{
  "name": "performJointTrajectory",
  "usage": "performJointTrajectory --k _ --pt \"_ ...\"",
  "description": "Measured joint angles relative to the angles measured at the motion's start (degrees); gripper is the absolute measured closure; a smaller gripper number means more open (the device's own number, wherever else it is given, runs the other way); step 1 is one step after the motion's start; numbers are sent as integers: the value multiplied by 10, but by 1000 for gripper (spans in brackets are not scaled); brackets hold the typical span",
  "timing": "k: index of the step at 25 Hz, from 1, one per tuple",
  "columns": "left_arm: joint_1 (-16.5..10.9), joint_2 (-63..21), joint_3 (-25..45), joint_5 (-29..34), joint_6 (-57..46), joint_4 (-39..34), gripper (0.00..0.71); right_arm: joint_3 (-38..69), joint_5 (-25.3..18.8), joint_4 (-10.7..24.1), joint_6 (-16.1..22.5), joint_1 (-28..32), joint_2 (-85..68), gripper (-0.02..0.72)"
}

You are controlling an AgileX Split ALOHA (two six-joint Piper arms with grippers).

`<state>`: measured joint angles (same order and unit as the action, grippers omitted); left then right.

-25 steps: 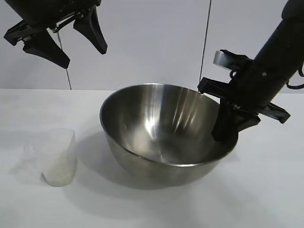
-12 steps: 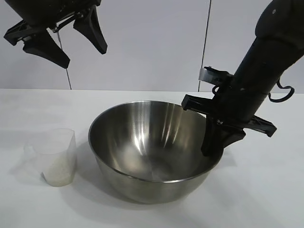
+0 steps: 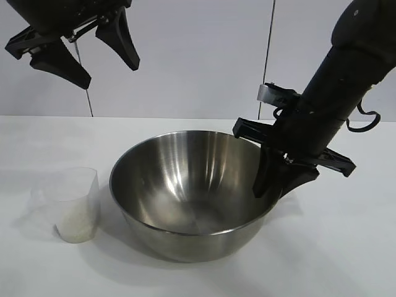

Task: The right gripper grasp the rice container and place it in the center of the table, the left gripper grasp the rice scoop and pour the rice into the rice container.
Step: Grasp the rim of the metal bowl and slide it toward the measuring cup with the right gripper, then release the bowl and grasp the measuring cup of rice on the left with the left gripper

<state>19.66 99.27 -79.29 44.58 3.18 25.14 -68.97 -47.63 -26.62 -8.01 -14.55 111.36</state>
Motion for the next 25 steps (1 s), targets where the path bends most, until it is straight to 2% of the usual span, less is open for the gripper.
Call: performJointTrajectory --k 5,12,17,21,25 --pt "0 0 0 0 0 0 143 -66 -56 52 31 0 0 333" --pt "0 0 0 0 0 0 143 -178 -168 150 80 1 -5 333" --pt "0 0 0 0 0 0 143 -200 -191 152 94 32 -36 333" --pt "0 0 0 0 0 0 143 -201 -206 140 92 70 -72 333" --pt "0 0 0 0 0 0 143 -201 -217 136 88 76 -94 333"
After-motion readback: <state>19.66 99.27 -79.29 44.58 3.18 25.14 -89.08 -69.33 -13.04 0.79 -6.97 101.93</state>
